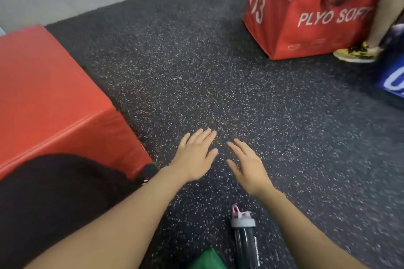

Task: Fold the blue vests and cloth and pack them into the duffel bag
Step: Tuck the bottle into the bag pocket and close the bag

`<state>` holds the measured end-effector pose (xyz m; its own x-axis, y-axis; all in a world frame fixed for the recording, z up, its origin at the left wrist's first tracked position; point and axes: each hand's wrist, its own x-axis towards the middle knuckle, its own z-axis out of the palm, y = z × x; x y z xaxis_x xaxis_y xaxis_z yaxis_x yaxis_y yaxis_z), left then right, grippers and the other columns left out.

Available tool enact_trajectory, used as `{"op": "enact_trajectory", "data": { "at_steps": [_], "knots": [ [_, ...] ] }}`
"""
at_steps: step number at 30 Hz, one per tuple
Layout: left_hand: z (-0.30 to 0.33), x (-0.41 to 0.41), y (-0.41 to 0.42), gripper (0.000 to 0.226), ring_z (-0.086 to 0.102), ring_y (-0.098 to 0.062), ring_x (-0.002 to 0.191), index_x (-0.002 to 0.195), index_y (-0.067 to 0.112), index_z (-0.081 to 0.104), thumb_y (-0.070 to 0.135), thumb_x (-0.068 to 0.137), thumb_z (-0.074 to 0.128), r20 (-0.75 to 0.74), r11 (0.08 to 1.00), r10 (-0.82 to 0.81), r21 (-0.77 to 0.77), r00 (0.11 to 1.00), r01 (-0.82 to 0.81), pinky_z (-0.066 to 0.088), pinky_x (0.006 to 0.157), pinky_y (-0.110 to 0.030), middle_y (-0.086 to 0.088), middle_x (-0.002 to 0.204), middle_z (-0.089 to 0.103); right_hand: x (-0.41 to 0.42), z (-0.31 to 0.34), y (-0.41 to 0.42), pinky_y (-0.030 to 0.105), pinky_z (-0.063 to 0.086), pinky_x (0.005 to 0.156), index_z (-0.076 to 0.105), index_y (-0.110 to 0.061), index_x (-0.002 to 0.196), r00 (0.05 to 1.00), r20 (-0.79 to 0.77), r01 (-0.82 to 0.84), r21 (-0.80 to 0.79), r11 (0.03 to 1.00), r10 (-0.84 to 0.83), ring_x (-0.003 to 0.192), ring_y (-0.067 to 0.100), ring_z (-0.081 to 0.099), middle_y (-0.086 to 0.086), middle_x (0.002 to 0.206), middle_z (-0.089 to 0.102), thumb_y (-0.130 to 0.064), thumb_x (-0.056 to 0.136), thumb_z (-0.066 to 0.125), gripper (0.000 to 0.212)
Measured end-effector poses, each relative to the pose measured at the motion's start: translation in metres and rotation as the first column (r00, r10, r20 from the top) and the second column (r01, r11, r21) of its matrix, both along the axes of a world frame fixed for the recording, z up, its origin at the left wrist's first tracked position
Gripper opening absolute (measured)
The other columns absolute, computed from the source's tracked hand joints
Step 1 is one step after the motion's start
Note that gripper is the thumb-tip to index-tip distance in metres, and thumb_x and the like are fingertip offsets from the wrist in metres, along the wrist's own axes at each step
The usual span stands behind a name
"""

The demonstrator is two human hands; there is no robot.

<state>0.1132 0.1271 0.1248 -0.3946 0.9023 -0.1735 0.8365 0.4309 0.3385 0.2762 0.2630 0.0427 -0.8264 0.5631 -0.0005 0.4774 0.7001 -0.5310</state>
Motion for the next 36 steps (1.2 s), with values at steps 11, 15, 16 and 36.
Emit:
{"op": "enact_trajectory", "data": {
  "at_steps": [11, 15, 16, 36],
  "knots": [
    [-0.111, 0.073, -0.001, 0.061, -0.001, -0.011, 0.155, 0.162, 0.029, 0.003, 0.046, 0.108, 0.025, 0.111, 0.947, -0.085, -0.301, 0.990, 0.115, -0.002, 0.126, -0.045, 0.010, 0.169, 0.004, 0.108, -0.152, -0.076, 0.044, 0.022, 0.126, 0.028, -0.041, 0.158, 0.954, 0.261, 0.212, -0.228, 0.950, -0.150, 0.156, 0.022, 0.015, -0.009, 0.169, 0.016, -0.053, 0.104, 0.043, 0.057],
    [-0.130, 0.078, -0.009, 0.061, -0.002, -0.010, 0.155, 0.162, 0.030, 0.001, 0.047, 0.108, 0.023, 0.119, 0.920, -0.094, -0.368, 0.988, 0.132, -0.003, 0.126, -0.043, 0.012, 0.169, 0.002, 0.115, -0.168, -0.093, 0.043, 0.014, 0.124, 0.013, -0.049, 0.159, 0.932, 0.334, 0.232, -0.255, 0.939, -0.140, 0.157, 0.021, 0.005, -0.010, 0.170, 0.004, -0.049, 0.101, 0.051, 0.069],
    [-0.133, 0.078, -0.011, 0.061, -0.002, -0.009, 0.155, 0.162, 0.029, 0.001, 0.047, 0.108, 0.023, 0.119, 0.916, -0.094, -0.379, 0.988, 0.133, -0.004, 0.126, -0.043, 0.012, 0.169, 0.003, 0.115, -0.171, -0.095, 0.044, 0.015, 0.124, 0.008, -0.050, 0.159, 0.927, 0.347, 0.235, -0.254, 0.938, -0.138, 0.157, 0.022, 0.004, -0.010, 0.170, 0.003, -0.048, 0.101, 0.053, 0.073],
    [-0.111, 0.060, -0.016, 0.061, 0.001, -0.008, 0.155, 0.162, 0.030, 0.003, 0.048, 0.108, 0.025, 0.110, 0.946, -0.017, -0.321, 0.994, 0.051, -0.004, 0.126, -0.042, 0.013, 0.168, 0.005, 0.109, -0.172, -0.082, 0.044, 0.046, 0.109, 0.051, -0.038, 0.142, 0.889, 0.388, 0.356, -0.249, 0.900, -0.244, 0.139, 0.026, 0.033, -0.006, 0.156, 0.036, -0.022, 0.083, 0.074, 0.065]
  ]
}}
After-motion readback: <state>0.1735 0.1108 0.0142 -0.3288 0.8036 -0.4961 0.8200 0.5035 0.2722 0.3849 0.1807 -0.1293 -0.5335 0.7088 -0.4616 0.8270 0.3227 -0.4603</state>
